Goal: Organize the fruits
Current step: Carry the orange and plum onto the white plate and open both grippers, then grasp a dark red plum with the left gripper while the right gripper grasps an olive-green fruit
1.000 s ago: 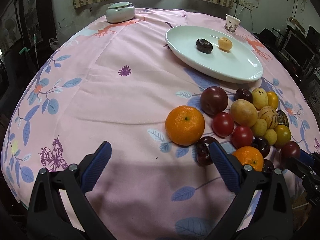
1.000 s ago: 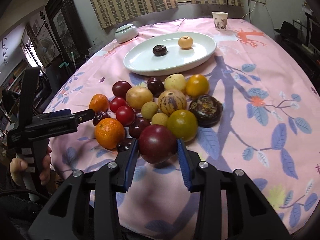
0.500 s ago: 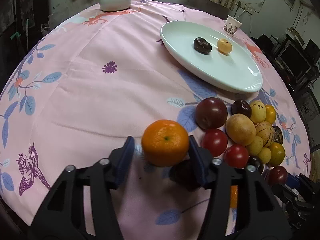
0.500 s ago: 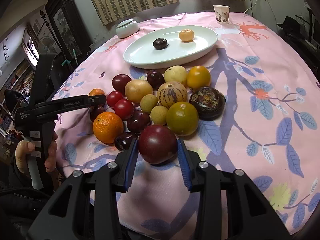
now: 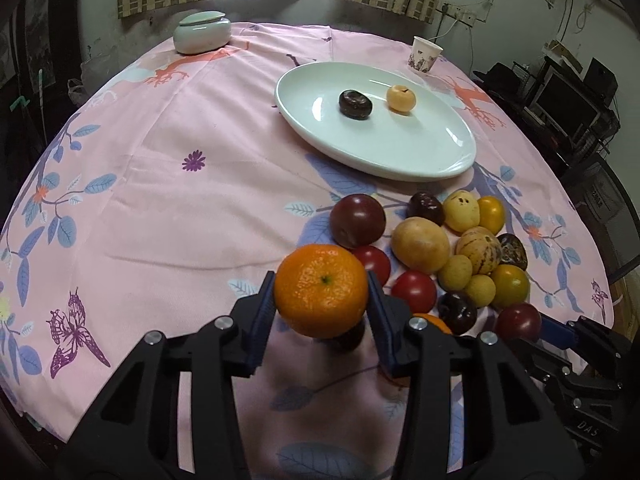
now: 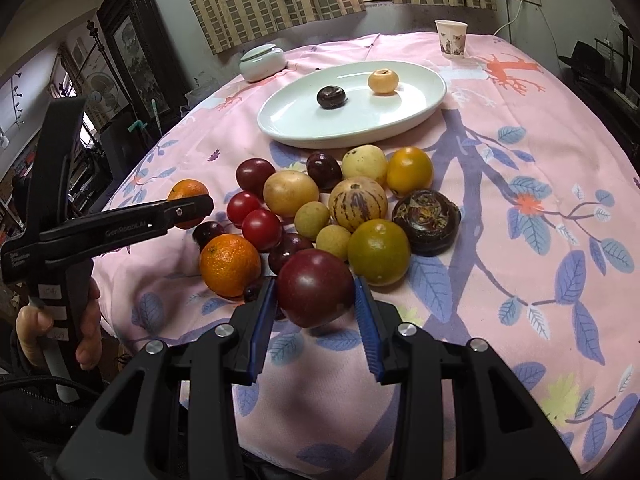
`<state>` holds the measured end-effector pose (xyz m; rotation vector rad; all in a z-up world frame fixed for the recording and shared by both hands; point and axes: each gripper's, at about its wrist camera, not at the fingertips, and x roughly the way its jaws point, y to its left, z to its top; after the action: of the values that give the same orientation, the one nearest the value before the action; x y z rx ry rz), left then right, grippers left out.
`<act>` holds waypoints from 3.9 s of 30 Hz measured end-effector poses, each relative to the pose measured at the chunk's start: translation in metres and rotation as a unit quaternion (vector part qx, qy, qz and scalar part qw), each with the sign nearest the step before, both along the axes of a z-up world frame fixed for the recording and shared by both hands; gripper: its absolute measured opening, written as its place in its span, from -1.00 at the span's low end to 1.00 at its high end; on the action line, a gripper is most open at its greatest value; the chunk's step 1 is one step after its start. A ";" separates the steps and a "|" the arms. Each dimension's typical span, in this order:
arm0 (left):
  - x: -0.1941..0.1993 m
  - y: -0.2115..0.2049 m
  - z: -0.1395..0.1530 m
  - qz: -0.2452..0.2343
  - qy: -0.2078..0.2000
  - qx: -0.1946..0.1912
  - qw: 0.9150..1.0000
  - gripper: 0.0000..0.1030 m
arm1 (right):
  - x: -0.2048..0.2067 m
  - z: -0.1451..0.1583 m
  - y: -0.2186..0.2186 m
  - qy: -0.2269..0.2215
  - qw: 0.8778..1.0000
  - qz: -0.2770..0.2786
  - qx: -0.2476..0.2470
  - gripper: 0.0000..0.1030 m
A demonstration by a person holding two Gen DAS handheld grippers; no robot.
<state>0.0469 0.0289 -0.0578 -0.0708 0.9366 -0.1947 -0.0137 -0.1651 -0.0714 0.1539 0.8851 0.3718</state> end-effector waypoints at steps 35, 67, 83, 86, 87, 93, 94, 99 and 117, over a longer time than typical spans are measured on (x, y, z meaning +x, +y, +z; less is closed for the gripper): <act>0.239 -0.040 0.034 -0.006 0.034 0.006 0.999 -0.13 | 0.257 0.036 0.033 -0.018 0.993 0.056 -0.102 -0.23; 0.040 0.014 0.030 0.035 -0.058 0.033 0.997 0.94 | 0.074 0.060 -0.028 -0.083 0.990 -0.023 -0.112 0.97; -0.017 0.032 -0.008 0.050 -0.026 0.028 0.998 0.94 | 0.016 0.000 -0.018 0.002 1.000 -0.020 -0.024 0.19; -0.018 0.036 -0.011 0.053 -0.020 0.033 0.998 0.94 | 0.021 -0.007 -0.016 0.008 0.999 -0.022 -0.027 0.17; -0.019 0.037 -0.012 0.053 -0.017 0.033 0.998 0.94 | 0.022 -0.008 -0.015 0.007 0.999 -0.024 -0.030 0.17; -0.019 0.032 -0.019 0.040 -0.005 0.043 0.998 0.94 | 0.035 -0.017 -0.011 0.012 0.999 -0.026 -0.046 -0.24; -0.020 0.031 -0.020 0.039 -0.003 0.044 0.998 0.94 | 0.034 -0.017 -0.013 0.014 0.999 -0.024 -0.039 -0.24; -0.015 0.024 -0.029 0.028 0.012 0.046 0.998 0.94 | 0.023 -0.011 -0.013 0.011 0.999 -0.017 -0.035 -0.24; -0.005 -0.005 -0.033 -0.029 -0.002 -0.035 0.999 -0.36 | 0.017 -0.013 -0.018 0.023 0.999 -0.020 -0.012 -0.24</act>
<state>0.0416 0.0236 -0.0908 -0.1066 0.9283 -0.2817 0.0033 -0.1832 -0.0840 0.1584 0.9295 0.3223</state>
